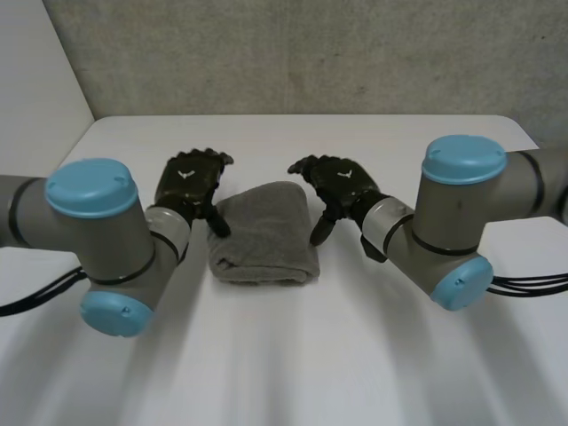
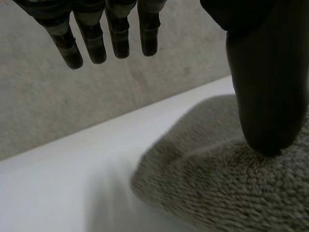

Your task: Fold the towel.

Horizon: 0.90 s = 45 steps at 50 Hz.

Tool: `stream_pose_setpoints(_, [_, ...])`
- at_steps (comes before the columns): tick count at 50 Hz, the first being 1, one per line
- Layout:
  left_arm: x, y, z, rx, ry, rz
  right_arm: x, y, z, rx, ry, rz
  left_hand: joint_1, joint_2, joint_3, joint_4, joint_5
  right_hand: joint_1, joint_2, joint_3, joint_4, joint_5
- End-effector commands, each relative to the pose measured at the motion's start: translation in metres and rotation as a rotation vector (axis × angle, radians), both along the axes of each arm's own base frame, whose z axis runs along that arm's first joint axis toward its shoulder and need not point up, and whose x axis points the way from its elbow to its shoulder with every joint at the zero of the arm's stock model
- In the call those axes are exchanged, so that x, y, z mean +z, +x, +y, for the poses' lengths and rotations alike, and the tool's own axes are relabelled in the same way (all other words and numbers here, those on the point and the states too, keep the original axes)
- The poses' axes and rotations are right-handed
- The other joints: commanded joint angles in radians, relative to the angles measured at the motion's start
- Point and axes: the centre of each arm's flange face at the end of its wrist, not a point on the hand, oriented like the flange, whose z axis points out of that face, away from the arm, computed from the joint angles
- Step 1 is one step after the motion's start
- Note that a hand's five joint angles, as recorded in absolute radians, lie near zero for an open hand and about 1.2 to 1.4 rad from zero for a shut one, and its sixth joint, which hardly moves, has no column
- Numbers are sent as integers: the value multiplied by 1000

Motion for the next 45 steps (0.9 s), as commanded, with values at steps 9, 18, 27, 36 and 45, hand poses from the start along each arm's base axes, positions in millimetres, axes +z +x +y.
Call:
stream_pose_setpoints(9, [-58,2,12,-18,141,-90,-50,19,-11,21,207,2,-82,-38,-42,-56,-20,-71,-74,-51,-78,-60])
stream_pose_setpoints(18, [-58,8,2,-5,105,-146,-55,18,-14,-14,203,30,-85,-41,-42,-56,-22,-71,-74,-51,-78,-60])
stream_pose_setpoints(27, [-32,6,2,-3,56,-116,-14,15,-8,0,103,53,-100,-56,-42,-56,-37,-71,-74,-51,-78,-60])
stream_pose_setpoints(36, [39,10,11,4,-61,-53,78,-6,20,-31,-24,5,-109,-65,-42,-56,-46,-71,-74,-51,-78,-60])
stream_pose_setpoints(45, [121,29,36,88,-151,41,118,-57,35,-311,-152,132,-109,-65,-42,-56,-46,-71,-74,-51,-78,-60])
